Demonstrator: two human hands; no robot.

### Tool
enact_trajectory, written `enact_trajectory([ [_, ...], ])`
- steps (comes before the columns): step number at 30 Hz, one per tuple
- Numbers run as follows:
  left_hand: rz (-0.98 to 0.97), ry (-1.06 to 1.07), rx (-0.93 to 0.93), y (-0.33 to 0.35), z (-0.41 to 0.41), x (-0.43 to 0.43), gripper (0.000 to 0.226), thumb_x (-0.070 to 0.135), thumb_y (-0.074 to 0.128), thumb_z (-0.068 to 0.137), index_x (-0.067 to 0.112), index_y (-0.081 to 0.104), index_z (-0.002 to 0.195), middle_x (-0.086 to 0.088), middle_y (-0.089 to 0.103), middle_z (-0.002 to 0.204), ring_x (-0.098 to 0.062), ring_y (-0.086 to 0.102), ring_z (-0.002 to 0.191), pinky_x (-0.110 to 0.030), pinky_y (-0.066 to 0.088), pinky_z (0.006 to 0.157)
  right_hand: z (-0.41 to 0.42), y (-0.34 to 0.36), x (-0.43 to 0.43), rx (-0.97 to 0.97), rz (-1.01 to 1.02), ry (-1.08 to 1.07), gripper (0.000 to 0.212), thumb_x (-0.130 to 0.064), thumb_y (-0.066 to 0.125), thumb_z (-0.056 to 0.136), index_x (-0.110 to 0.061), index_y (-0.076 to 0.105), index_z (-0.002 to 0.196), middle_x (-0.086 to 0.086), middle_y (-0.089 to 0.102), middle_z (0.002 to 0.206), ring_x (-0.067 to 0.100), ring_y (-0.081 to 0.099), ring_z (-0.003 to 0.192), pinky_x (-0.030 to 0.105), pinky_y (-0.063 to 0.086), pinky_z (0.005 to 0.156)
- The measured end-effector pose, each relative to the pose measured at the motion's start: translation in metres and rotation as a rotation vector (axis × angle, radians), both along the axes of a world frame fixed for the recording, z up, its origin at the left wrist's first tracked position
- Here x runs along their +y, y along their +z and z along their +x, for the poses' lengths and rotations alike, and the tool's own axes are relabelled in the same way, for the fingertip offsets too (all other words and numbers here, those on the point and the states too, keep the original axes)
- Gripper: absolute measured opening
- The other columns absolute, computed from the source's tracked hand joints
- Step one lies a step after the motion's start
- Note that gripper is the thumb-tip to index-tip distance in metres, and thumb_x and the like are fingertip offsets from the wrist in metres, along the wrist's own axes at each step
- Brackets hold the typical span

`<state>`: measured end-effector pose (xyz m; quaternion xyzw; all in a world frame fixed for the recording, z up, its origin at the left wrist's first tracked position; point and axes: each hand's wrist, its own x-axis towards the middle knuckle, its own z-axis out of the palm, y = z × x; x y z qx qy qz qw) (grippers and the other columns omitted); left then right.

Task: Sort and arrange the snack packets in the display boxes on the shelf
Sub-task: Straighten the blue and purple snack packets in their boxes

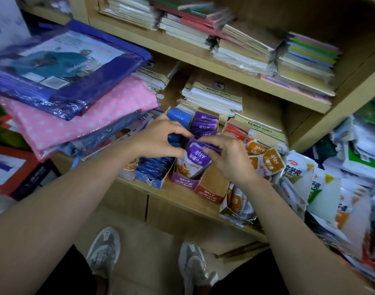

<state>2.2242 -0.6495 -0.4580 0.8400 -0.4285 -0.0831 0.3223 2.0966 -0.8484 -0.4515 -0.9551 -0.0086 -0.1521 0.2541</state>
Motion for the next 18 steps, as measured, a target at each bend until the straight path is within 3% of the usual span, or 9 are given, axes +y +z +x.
enact_trajectory([
  [5, -0.065, 0.09, -0.231, -0.015, -0.006, -0.008, 0.029, 0.056, 0.079, 0.074, 0.035, 0.075, 0.094, 0.022, 0.062, 0.103, -0.007, 0.035, 0.101, -0.041, 0.034, 0.09, 0.0, -0.009, 0.006, 0.006, 0.162, -0.07, 0.043, -0.019, 0.077, 0.087, -0.018, 0.064, 0.127, -0.001, 0.067, 0.121, 0.006, 0.062, 0.111, 0.03, 0.06, 0.084],
  [8, -0.062, 0.162, -0.288, -0.015, -0.005, -0.011, 0.024, 0.057, 0.079, 0.074, 0.034, 0.073, 0.081, 0.022, 0.058, 0.097, -0.008, 0.037, 0.099, -0.036, 0.028, 0.085, -0.005, -0.013, 0.002, 0.007, 0.209, -0.189, 0.049, -0.022, 0.081, 0.082, -0.018, 0.06, 0.126, -0.009, 0.063, 0.112, 0.002, 0.063, 0.099, 0.012, 0.053, 0.07],
  [10, -0.034, 0.221, -0.324, -0.013, -0.006, -0.012, 0.025, 0.059, 0.079, 0.073, 0.035, 0.07, 0.078, 0.021, 0.055, 0.097, -0.007, 0.035, 0.1, -0.034, 0.025, 0.085, -0.008, -0.017, -0.002, 0.035, 0.305, -0.289, 0.044, -0.022, 0.081, 0.082, -0.02, 0.06, 0.12, -0.009, 0.066, 0.105, 0.002, 0.066, 0.09, 0.011, 0.052, 0.064],
  [13, -0.016, 0.27, -0.383, -0.012, -0.01, -0.014, 0.029, 0.059, 0.081, 0.069, 0.035, 0.071, 0.081, 0.017, 0.055, 0.1, -0.011, 0.039, 0.104, -0.033, 0.024, 0.084, -0.006, -0.02, -0.002, 0.028, 0.43, -0.341, 0.04, -0.022, 0.081, 0.082, -0.02, 0.061, 0.116, -0.006, 0.069, 0.102, 0.003, 0.067, 0.091, 0.022, 0.059, 0.073],
  [16, -0.019, 0.317, -0.478, -0.014, -0.014, -0.017, 0.044, 0.058, 0.084, 0.066, 0.034, 0.069, 0.099, 0.01, 0.058, 0.104, -0.019, 0.046, 0.106, -0.033, 0.025, 0.08, -0.001, -0.018, 0.003, -0.004, 0.525, -0.322, 0.047, -0.019, 0.08, 0.083, -0.019, 0.059, 0.125, -0.005, 0.066, 0.111, 0.002, 0.066, 0.095, 0.018, 0.058, 0.07],
  [18, -0.084, 0.295, -0.463, -0.015, -0.014, -0.019, 0.046, 0.05, 0.085, 0.068, 0.031, 0.067, 0.106, 0.01, 0.062, 0.1, -0.02, 0.052, 0.102, -0.034, 0.032, 0.079, 0.002, -0.017, 0.006, -0.018, 0.596, -0.299, 0.052, -0.014, 0.077, 0.085, -0.018, 0.056, 0.132, -0.003, 0.064, 0.116, 0.006, 0.066, 0.099, 0.022, 0.06, 0.072],
])
